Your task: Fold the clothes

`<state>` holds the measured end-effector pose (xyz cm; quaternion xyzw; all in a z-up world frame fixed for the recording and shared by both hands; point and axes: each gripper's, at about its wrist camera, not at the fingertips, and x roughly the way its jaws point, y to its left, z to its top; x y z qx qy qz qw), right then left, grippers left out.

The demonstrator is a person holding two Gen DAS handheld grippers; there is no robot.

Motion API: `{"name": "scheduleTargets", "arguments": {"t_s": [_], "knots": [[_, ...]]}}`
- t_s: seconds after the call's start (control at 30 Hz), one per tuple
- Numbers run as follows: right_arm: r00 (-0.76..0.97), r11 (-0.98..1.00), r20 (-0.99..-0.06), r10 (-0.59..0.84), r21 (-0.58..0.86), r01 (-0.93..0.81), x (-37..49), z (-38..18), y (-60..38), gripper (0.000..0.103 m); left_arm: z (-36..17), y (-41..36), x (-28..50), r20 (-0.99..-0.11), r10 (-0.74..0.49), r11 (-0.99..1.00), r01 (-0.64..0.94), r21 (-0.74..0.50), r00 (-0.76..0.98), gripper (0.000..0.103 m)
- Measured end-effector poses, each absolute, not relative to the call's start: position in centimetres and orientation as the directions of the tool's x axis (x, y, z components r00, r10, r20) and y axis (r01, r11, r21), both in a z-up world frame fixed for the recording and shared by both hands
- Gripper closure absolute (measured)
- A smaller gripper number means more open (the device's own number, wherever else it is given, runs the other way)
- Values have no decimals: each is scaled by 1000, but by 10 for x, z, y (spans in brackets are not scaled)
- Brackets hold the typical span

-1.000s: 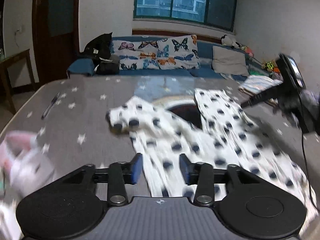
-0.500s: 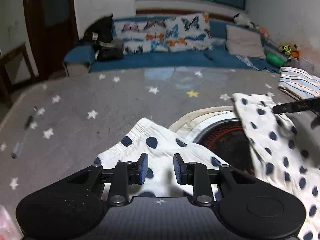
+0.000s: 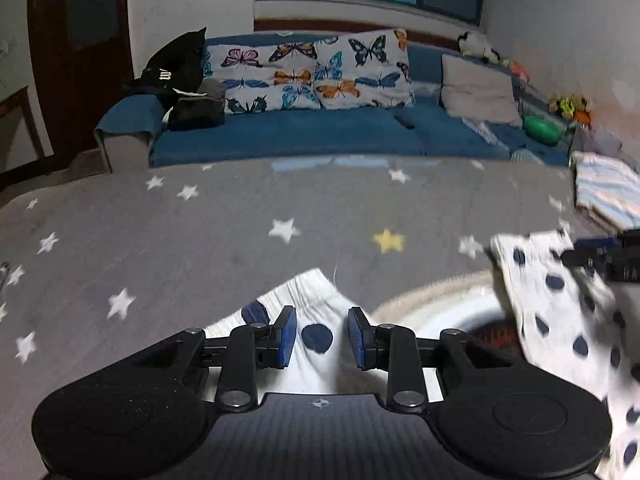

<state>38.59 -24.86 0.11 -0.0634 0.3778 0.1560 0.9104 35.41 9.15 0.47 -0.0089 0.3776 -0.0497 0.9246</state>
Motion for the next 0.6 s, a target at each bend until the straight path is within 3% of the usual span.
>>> {"name": "scheduleTargets", "arguments": {"t_s": [0.17, 0.2, 0.23, 0.33, 0.6], "knots": [[665, 944, -703, 253, 29, -329, 391, -1, -256, 69, 2, 84, 359, -685, -73, 997, 77, -24, 725, 69], [666, 942, -701, 255, 24, -336, 391, -2, -256, 74, 2, 82, 357, -681, -67, 997, 83, -10, 729, 68], [666, 939, -700, 258, 20, -342, 390, -2, -256, 91, 1, 80, 356, -678, -61, 996, 88, 6, 733, 68], [681, 944, -699, 219, -24, -328, 390, 0, -257, 97, -1, 77, 352, -666, -49, 995, 95, 34, 744, 67], [709, 973, -703, 55, -122, -196, 394, -1, -289, 97, -3, 81, 348, -641, 23, 992, 64, 112, 767, 60]]}}
